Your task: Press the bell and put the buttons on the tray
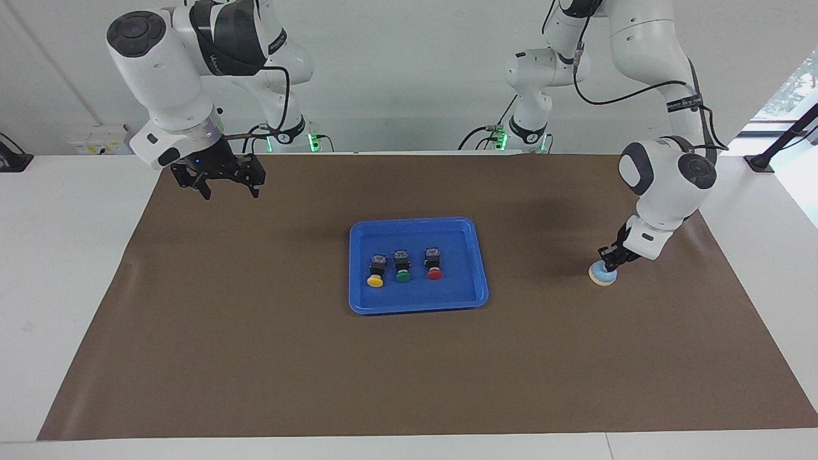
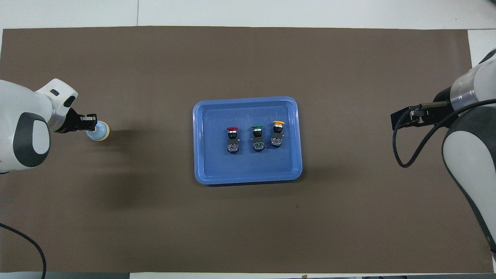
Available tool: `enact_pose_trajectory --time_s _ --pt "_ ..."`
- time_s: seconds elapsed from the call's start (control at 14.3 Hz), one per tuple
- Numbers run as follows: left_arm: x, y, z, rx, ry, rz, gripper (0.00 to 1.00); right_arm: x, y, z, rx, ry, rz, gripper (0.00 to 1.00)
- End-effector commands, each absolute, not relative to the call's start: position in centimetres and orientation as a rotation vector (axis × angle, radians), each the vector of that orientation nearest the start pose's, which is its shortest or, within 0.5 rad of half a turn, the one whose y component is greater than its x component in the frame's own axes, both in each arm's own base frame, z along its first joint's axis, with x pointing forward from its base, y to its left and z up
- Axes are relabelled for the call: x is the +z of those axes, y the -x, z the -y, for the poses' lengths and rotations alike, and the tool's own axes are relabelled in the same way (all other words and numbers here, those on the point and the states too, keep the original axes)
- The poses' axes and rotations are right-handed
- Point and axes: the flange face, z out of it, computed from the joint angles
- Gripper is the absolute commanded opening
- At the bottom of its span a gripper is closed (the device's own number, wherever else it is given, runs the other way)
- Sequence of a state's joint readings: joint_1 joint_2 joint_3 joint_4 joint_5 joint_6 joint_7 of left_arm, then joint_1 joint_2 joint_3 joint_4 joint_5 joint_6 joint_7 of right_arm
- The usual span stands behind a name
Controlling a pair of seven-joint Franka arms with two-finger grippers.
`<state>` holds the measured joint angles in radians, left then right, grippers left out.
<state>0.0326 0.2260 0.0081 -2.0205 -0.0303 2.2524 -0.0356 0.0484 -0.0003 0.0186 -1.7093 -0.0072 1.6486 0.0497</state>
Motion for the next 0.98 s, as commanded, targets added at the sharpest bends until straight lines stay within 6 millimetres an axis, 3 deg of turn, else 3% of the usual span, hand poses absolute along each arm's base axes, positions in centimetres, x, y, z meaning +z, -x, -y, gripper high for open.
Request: enact_pose_trajectory --time_s 0.0,0.07,0.14,0.21,0.35,0.49,0.63,0.91 --pt "36.8 -60.4 -2.0 0.067 3.154 0.114 0.00 57.0 -54.9 -3.5 0.094 3.134 0.032 1.00" --pt "38.5 -60.6 -2.0 0.104 3.155 0.114 0.30 57.0 -54.9 -3.4 0.092 3.134 0.030 1.00" --pt "39.6 -60.4 -1.9 0.135 3.157 0.129 0.73 57.0 -54.9 -3.4 0.092 3.134 0.030 1.00" --pt "41.4 -60.0 -1.7 0.138 3.158 0.134 1.00 57.0 -54.9 -3.5 0.092 3.134 0.032 1.00" --pt "44.4 -58.9 -1.4 0.165 3.159 0.131 1.00 57.0 -54.9 -3.5 0.092 3.134 0.032 1.00" --pt "46.2 -57.1 -1.1 0.260 3.153 0.121 1.00 57.0 -54.9 -3.4 0.092 3.134 0.030 1.00" --pt "48.6 -55.3 0.3 0.296 3.149 0.079 1.00 57.0 -54.9 -3.4 0.092 3.134 0.030 1.00" --pt "51.5 -52.9 0.0 0.352 3.145 0.078 1.00 57.0 -54.9 -3.5 0.092 3.134 0.032 1.00"
